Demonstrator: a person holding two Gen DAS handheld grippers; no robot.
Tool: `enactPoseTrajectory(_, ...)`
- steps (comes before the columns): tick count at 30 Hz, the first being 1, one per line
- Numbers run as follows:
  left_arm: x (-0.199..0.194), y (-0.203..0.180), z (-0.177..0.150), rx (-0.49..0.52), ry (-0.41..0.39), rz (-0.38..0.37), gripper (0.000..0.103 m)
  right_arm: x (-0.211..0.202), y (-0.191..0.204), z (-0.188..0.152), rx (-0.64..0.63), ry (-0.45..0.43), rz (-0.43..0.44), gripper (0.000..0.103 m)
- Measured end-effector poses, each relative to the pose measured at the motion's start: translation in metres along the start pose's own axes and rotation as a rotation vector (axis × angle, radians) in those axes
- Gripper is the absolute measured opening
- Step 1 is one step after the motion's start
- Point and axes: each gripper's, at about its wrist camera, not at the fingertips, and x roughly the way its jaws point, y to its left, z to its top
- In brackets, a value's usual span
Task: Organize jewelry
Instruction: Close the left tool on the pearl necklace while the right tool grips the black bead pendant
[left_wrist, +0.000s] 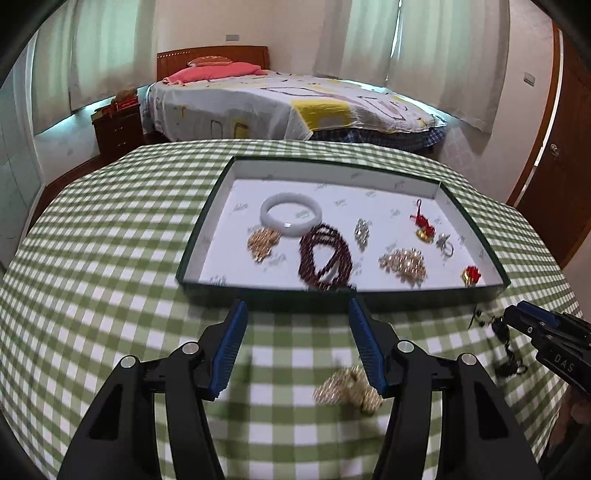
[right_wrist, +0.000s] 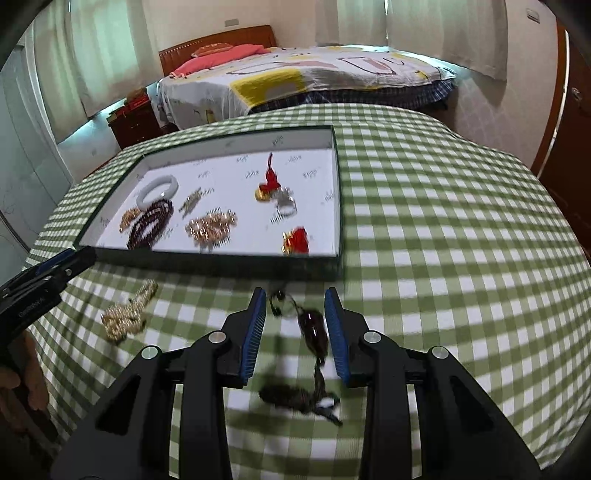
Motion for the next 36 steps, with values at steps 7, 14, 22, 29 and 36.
enactPoseTrajectory(7, -0.006, 0.001, -0.018, -0.002, 0.021, -0.002, 0.056, 0.011, -0.001, -0.008, -0.004, 0.03, -0.025, 0.032)
enactPoseTrajectory(14, 0.0, -0.001, -0.027, 0.005, 0.05, -0.009, 0.056, 0.02, -0.001, -0.013, -0.021, 0.051, -0.047, 0.031)
enactPoseTrajectory(22, 0.004, -0.013, -0.032, 0.038, 0.068, -0.036, 0.056, 0.019, 0.005, -0.014, -0.038, 0.049, -0.054, 0.016)
enactPoseTrajectory(29, 0.008, -0.024, -0.033, 0.061, 0.083, -0.07, 0.056, 0.014, 0.009, -0.019, -0.023, 0.043, -0.024, 0.016)
enactPoseTrajectory(36, 0.018, -0.036, -0.038, 0.099, 0.102, -0.089, 0.066, 0.012, 0.008, -0.022, -0.007, 0.045, -0.009, 0.016)
